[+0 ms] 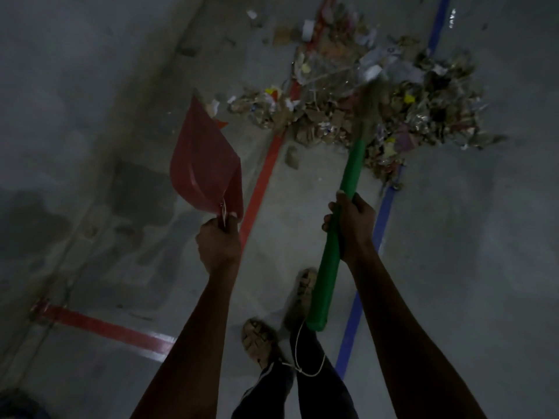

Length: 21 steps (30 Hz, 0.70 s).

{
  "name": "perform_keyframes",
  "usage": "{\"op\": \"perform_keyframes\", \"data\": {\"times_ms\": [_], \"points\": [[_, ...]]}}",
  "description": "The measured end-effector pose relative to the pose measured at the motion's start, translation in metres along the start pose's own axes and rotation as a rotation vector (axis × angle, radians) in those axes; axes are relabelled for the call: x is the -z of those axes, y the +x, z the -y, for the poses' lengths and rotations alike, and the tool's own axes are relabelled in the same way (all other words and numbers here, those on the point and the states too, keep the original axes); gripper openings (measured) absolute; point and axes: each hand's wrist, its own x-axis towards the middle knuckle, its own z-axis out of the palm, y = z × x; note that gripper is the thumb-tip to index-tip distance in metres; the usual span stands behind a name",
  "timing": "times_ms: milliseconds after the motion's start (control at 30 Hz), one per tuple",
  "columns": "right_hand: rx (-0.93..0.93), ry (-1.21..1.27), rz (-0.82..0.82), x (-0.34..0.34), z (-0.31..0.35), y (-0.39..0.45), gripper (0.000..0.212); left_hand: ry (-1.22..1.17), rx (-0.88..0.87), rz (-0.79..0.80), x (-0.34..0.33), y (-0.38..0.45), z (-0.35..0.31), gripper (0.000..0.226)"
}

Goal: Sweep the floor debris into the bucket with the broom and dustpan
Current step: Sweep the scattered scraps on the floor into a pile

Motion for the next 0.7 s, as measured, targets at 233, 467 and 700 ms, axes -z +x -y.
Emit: {"op": "perform_keyframes", "data": {"times_ms": [233, 467, 700], "points": [[-0.002, -0.072, 0.135, -0.053, 0.016, 0.013, 0.015, 0.003, 0.039, -0.070, 0.014, 0.009, -0.016, 0.040], [0.158, -0.529, 0.270, -0.125, -0.021, 0.059, 0.011, 0.015, 0.143, -0.137, 0.025, 0.037, 0.005, 0.042], [0.343, -0.961, 0.555, -0.217, -0.051, 0.087, 0.009, -0.062, 0.233, -0.226, 0.035, 0.077, 0.026, 0.042]]}}
